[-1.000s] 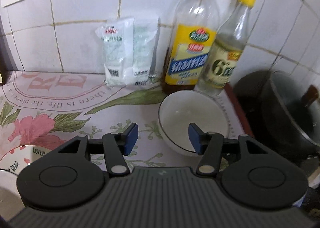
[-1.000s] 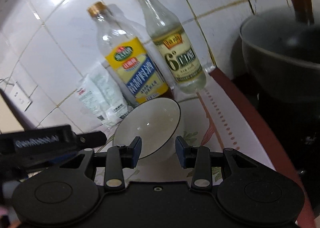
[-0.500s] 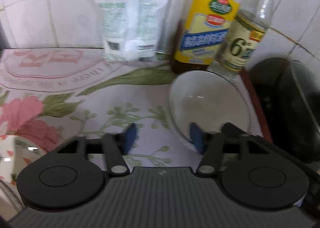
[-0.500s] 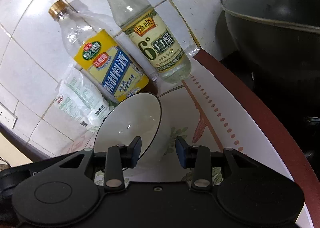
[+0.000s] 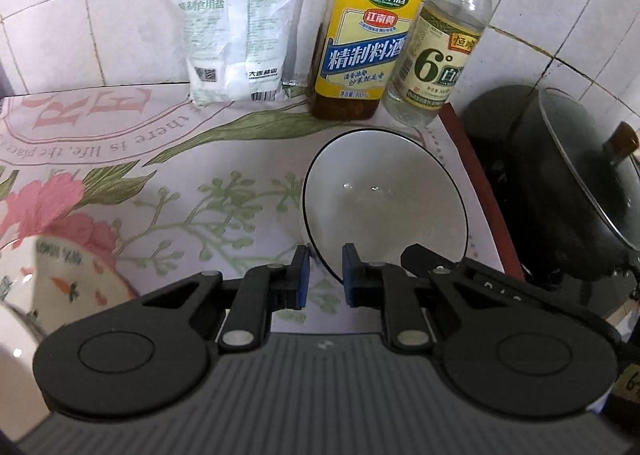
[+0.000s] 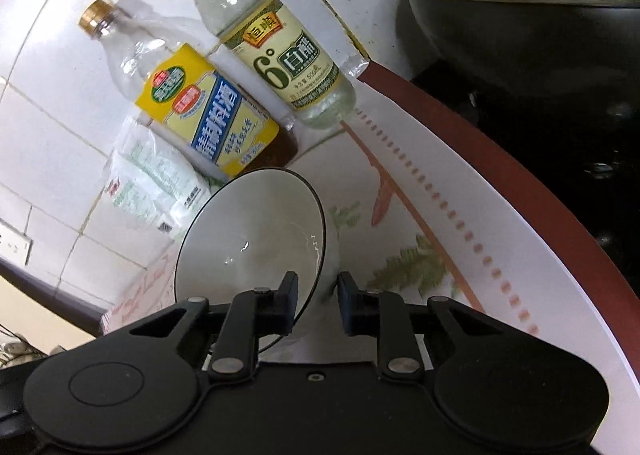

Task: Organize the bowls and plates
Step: 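Lift the white bowl with both grippers and carry it over the stack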

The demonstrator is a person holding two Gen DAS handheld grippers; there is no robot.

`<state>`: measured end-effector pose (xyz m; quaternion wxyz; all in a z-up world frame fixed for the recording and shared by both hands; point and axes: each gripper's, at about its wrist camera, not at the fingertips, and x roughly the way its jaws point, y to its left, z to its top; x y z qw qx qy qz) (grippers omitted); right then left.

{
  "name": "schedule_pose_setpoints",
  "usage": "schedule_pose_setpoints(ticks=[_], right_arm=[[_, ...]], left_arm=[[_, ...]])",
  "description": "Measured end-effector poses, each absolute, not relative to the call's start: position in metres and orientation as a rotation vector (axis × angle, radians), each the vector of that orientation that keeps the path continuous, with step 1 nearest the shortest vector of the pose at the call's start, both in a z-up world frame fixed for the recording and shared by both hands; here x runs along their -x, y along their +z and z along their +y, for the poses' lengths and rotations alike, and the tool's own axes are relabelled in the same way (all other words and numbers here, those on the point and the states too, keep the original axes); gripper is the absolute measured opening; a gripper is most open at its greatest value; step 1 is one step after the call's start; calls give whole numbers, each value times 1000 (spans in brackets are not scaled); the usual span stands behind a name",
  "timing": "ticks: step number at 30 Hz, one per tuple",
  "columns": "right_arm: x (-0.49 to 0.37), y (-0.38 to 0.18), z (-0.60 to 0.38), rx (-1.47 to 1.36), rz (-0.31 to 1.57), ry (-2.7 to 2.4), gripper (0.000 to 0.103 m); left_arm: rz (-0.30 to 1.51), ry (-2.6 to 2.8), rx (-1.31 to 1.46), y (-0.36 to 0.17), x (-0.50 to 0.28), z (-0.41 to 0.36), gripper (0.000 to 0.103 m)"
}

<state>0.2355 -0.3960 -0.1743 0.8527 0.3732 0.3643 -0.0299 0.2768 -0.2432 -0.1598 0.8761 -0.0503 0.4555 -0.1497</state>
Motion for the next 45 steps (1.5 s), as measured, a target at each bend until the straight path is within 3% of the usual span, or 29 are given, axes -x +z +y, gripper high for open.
schedule_pose_setpoints(ticks=[17, 26, 45], right_arm=[[-156, -112, -361, -754, 747, -18, 25], [-127, -65, -319, -665, 704, 48, 26], [-110, -27, -232, -544, 764, 158, 26]], left_arm=[[866, -316, 51, -94, -192, -205, 15], [820, -313, 144, -60, -153, -147, 15], [787, -243, 220, -36, -113, -49, 15]])
